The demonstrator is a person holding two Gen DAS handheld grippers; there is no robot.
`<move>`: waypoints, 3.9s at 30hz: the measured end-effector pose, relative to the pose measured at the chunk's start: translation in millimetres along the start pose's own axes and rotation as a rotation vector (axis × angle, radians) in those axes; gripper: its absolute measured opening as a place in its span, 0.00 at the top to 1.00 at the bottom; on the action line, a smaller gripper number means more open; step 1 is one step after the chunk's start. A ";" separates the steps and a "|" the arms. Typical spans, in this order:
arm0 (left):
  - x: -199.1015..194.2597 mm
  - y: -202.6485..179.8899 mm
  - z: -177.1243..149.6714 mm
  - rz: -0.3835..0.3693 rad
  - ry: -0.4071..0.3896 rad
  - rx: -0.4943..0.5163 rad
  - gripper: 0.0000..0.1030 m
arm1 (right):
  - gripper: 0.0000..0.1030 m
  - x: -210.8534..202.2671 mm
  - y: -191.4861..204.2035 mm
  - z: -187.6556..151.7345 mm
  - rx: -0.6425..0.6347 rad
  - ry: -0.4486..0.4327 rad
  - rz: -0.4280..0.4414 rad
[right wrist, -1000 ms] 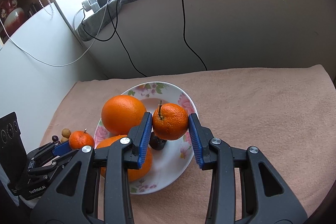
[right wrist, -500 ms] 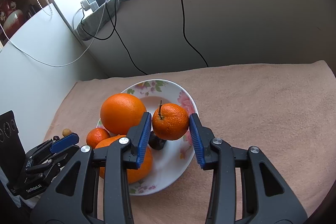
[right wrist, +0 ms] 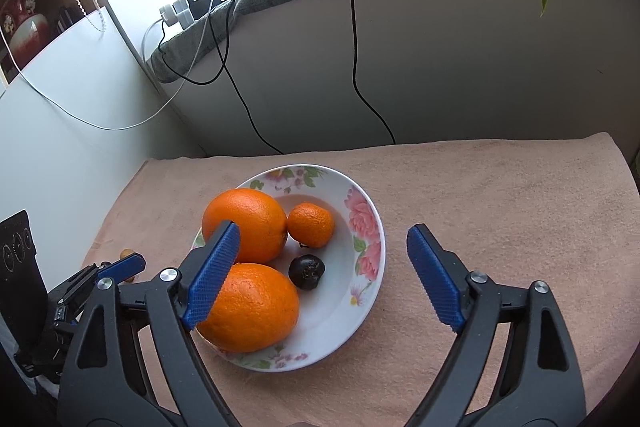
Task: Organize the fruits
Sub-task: 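Lower the mandarins onto the plate and open both tools, then move both tools back to the plums and longans on the towel, then close the right tool on a tan longan while the left tool grips a dark plum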
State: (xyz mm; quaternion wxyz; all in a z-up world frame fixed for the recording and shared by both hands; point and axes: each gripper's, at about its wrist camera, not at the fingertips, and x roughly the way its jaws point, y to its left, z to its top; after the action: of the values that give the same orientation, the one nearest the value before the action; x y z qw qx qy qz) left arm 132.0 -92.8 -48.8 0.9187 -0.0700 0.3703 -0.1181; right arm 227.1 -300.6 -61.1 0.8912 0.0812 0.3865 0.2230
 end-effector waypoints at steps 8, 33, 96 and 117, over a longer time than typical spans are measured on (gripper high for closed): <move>-7.4 -0.9 -0.9 0.001 -0.016 0.010 0.22 | 0.15 -9.6 13.3 -1.0 -0.046 -0.029 -0.021; -60.3 33.8 -15.5 0.062 -0.091 -0.005 0.22 | 0.15 -35.7 88.9 -20.2 -0.166 -0.074 0.030; -84.2 231.2 -82.3 0.188 -0.003 -0.280 0.64 | 0.60 133.1 276.3 -96.5 -0.447 0.278 0.243; -84.1 225.2 -82.2 0.193 0.005 -0.252 0.80 | 0.73 130.2 280.9 -96.5 -0.454 0.274 0.244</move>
State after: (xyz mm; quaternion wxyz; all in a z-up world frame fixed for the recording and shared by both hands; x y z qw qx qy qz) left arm 53.3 143.2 -100.4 0.9088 -0.1486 0.3893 0.0180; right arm 141.5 5.9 -123.4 0.7926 -0.1053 0.4309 0.4183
